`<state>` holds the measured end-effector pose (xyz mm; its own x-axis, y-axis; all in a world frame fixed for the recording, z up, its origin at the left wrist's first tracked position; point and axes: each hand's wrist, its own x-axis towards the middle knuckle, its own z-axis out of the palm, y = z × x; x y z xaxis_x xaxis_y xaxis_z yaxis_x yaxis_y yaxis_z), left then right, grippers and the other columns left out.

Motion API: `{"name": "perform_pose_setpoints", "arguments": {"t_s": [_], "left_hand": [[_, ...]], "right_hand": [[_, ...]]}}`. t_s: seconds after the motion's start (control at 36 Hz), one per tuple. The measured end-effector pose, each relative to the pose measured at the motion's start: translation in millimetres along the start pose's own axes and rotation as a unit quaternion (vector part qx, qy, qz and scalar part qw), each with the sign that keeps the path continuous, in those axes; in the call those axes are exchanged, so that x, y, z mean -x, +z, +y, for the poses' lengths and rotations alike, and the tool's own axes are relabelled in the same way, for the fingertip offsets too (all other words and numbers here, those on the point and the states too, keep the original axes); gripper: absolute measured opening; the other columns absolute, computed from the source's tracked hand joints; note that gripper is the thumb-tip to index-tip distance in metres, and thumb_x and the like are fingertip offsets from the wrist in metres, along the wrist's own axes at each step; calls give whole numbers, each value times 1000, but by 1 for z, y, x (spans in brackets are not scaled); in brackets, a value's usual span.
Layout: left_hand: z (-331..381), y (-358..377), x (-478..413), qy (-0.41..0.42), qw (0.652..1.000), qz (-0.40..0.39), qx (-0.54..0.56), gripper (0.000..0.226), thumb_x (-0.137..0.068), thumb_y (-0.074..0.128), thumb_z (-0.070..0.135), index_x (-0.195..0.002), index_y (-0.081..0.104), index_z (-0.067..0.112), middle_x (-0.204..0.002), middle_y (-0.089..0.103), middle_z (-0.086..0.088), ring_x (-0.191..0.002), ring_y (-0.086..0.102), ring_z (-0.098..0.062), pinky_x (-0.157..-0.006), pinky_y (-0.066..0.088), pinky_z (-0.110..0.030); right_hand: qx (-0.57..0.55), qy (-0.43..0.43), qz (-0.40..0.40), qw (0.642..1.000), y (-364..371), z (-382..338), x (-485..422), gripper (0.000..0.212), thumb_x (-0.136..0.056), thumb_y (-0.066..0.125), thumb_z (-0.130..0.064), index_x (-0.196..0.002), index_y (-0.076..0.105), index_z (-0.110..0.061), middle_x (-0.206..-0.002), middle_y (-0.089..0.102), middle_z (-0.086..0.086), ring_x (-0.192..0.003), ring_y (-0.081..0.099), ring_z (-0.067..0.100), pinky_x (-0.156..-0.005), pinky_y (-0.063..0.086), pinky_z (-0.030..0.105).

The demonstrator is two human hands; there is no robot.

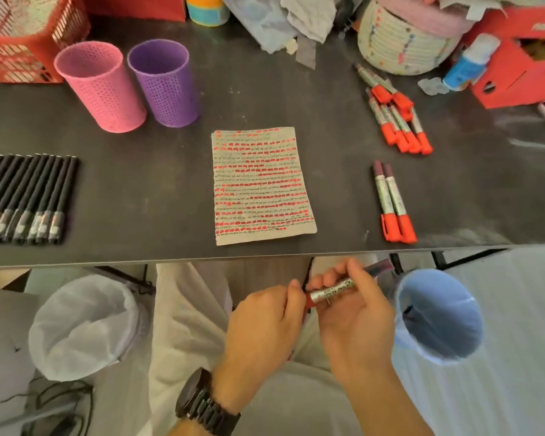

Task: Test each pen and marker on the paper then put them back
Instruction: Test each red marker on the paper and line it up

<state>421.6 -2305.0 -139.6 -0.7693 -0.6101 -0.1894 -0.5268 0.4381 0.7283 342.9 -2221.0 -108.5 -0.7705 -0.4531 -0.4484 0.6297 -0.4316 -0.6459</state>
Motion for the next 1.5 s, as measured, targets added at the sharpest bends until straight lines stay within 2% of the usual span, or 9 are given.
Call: {"name": "perform_pose_setpoints", "arguments": {"t_s": [0.36, 0.56, 0.72, 0.83, 0.92, 1.03, 1.11, 1.25, 1.5], "left_hand": [[8, 13, -4, 7, 998, 61, 1, 57, -82, 20, 58, -44, 32, 18, -40, 36, 5, -46, 44, -16, -50, 29, -30], [17, -6, -1, -13, 995, 1, 94, 57, -78, 25, 55, -52, 50, 11, -44, 50, 1, -49, 47, -19, -53, 38, -36], [-10, -38, 2, -135, 967, -30, 213, 57, -90, 41, 51, -45, 30, 18, -47, 37, 0, -48, 31, -12, -61, 33, -35], [-9, -43, 4, -36, 966, 43, 252, 74, -86, 39, 81, -57, 35, 12, -52, 38, -4, -52, 36, -12, -58, 35, -35], [-3, -32, -2, 59, 972, 119, 192, 55, -85, 58, 68, -57, 33, 28, -51, 35, 13, -51, 35, -4, -54, 34, -21], [-6, -17, -18, 203, 945, 256, -22, 43, -100, 53, 52, -61, 44, 33, -56, 41, 18, -59, 42, -3, -55, 36, -17], [-17, -5, -28, 288, 914, 276, -78, 27, -100, 62, 36, -84, 75, 20, -97, 73, 8, -96, 64, -14, -84, 52, -29], [-26, 9, -39, 312, 899, 279, -128, 21, -97, 66, 31, -115, 75, 25, -135, 63, -1, -123, 55, -23, -97, 44, -36], [-37, 19, -52, 295, 891, 301, -167, 25, -99, 61, 37, -124, 63, 34, -133, 61, 12, -120, 54, -16, -101, 30, -31]], "right_hand": [[-88, 77, 79, 990, 7, -7, -15, 51, -93, 55, -28, -49, 28, -23, -43, 20, -5, -39, 20, 13, -53, 46, 29], [-83, 86, -80, 990, 13, -21, -17, 48, -84, 56, -24, -45, 28, -23, -38, 19, -6, -35, 14, 13, -40, 28, 28], [-72, 13, -167, 983, -6, -72, -31, 53, -103, 36, -31, -52, 23, -27, -43, 16, -8, -37, 14, 10, -42, 23, 24], [-16, 1, -137, 990, 4, -70, -45, 53, -101, 43, -46, -54, 38, -23, -54, 34, -7, -52, 35, 10, -60, 38, 24], [90, -18, -104, 990, 18, -59, -52, 53, -99, 39, -59, -72, 59, -18, -73, 54, -1, -70, 53, 16, -68, 50, 28], [165, -49, -95, 981, 32, -60, -63, 68, -98, 26, -70, -91, 70, -19, -61, 55, 4, -49, 47, 17, -49, 42, 24], [231, -60, -108, 965, 39, -63, -70, 65, -96, 33, -70, -90, 77, -21, -76, 72, 10, -56, 64, 19, -52, 52, 26], [323, -120, -137, 929, 45, -58, -82, 23, -89, 70, -45, -77, 68, -26, -64, 64, 2, -55, 61, 15, -50, 50, 27], [393, -206, -122, 888, 34, -43, -100, 27, -90, 73, -29, -69, 59, -17, -48, 56, 1, -36, 49, 15, -39, 39, 22]]}}
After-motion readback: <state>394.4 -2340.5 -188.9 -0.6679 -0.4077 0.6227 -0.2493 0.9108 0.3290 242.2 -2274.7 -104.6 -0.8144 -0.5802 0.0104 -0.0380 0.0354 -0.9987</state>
